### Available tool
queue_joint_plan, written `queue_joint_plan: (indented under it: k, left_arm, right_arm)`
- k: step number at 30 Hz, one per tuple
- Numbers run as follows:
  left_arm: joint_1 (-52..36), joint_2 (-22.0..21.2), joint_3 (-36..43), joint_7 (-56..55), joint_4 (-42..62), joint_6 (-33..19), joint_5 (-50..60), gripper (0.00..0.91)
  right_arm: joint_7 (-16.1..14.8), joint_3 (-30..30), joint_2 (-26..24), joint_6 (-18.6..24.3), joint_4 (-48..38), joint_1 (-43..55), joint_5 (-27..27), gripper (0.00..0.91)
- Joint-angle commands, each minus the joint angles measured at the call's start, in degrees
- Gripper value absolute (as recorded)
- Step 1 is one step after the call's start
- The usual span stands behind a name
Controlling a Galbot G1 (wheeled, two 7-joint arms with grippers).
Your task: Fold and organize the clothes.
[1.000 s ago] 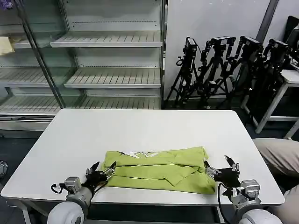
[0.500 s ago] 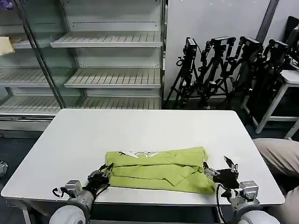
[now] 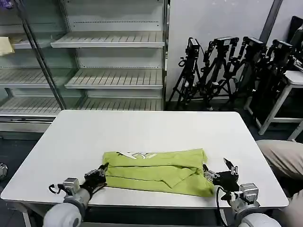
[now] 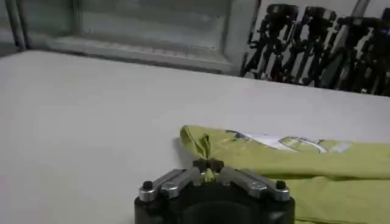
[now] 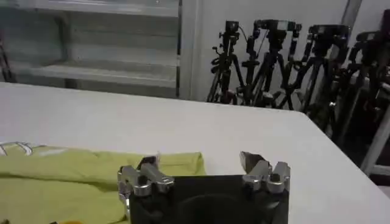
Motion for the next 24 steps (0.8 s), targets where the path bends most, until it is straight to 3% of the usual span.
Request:
queue_joint_plan:
  k: [1,9,12,14,20,24]
  left_arm:
    - [-1.12,12.84,-11.01,5.18,2.03,0.77,3.05,0.010]
    - [4.18,26.29,-23.36,9.22,6.04,-1.33,4.42,0.020]
    - [3.97,27.58,-23.85,9.53,6.21,-2.56,4.87,0.020]
    - [2.83,26.94,-23.15,9.28,4.62,-2.42,4.23,0.020]
    - [3.23,18.79,-15.48,9.11,-9.08,-0.41,4.05,0.020]
    - [2.73,13.67,-4.68,8.47,-14.38,-1.25,7.52,0.020]
  right_arm:
    - [-0.03,-0.16,-0.02,0.07,-0.11,0.03,-0.04,0.907]
    - [-0.21,-1.14,0.66,0.22,-0.92,2.02,-0.05,0.907]
    - [-0.21,-1.18,0.73,0.26,-1.17,2.71,-0.06,0.907]
    - [-0.19,-1.07,0.80,0.24,-1.18,2.95,-0.12,0.907]
    - [-0.28,0.21,0.59,0.21,-0.97,2.28,-0.14,0.907]
    - [-0.33,0.99,0.73,0.21,-0.71,1.65,-0.11,0.907]
